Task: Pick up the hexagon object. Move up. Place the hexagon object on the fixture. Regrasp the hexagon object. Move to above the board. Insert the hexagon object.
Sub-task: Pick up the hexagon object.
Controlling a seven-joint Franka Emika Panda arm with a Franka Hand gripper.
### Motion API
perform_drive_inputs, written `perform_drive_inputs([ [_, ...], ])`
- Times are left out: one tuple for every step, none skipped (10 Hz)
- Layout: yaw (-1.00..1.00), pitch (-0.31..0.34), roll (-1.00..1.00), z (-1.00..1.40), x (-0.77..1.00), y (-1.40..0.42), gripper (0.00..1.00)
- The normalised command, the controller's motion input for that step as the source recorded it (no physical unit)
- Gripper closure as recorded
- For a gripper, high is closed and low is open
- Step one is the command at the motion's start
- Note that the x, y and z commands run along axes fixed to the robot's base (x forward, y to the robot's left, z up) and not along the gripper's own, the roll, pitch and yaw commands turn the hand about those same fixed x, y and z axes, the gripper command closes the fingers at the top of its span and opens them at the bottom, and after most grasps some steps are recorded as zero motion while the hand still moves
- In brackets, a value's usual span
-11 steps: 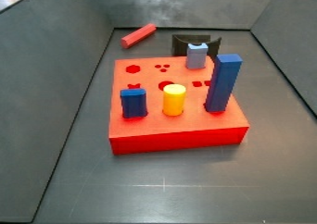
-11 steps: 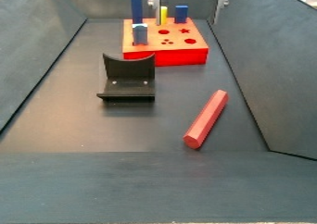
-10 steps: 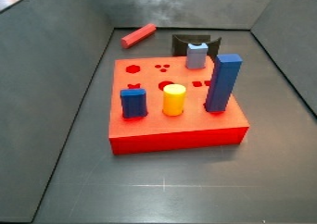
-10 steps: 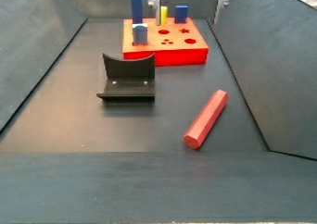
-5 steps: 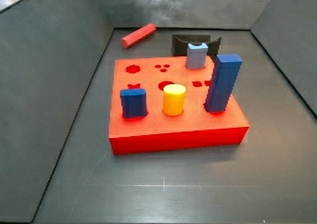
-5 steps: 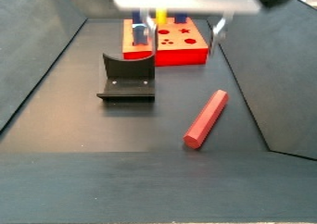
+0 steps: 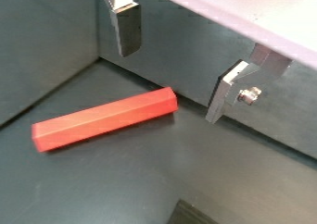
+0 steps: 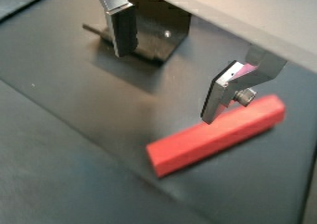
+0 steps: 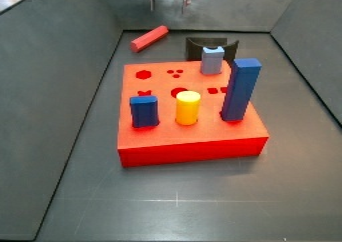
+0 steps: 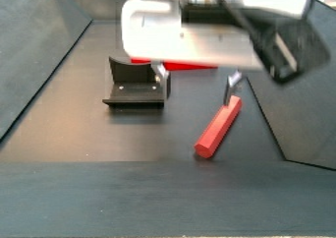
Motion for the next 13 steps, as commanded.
perform_drive_inputs([
  [-0.58, -0.363, -0.33, -0.15, 0.01, 0.05, 0.0],
  [-0.43, -0.359, -0.47, -0.03, 0.0, 0.09, 0.0],
  [-0.33, -0.266, -0.46, -0.14, -0.05, 0.17, 0.0],
  [-0.29, -0.213, -0.42, -0.26, -0.09, 0.27, 0.0],
  [-0.02, -0.241, -0.3, -0.41, -0.07, 0.24, 0.0],
  [-0.01, -0.231, -0.16, -0.51, -0.09, 0.1, 0.0],
  [-0.04, -0.206, -0.18, -0.6, -0.09, 0.12, 0.0],
  [-0.04, -0.251, -0.18, -0.57, -0.13, 0.05, 0.0],
  [-0.04, -0.283, -0.18, -0.53, -0.14, 0.03, 0.0],
  [-0.01, -0.307, -0.17, -0.49, -0.19, 0.0, 0.0],
  [-0.02, -0.347, -0.24, -0.29, -0.15, 0.0, 0.0],
  [-0.04, -0.42, -0.28, -0.18, -0.17, 0.0, 0.0],
  [-0.03, -0.451, -0.23, -0.22, -0.21, 0.0, 0.0],
])
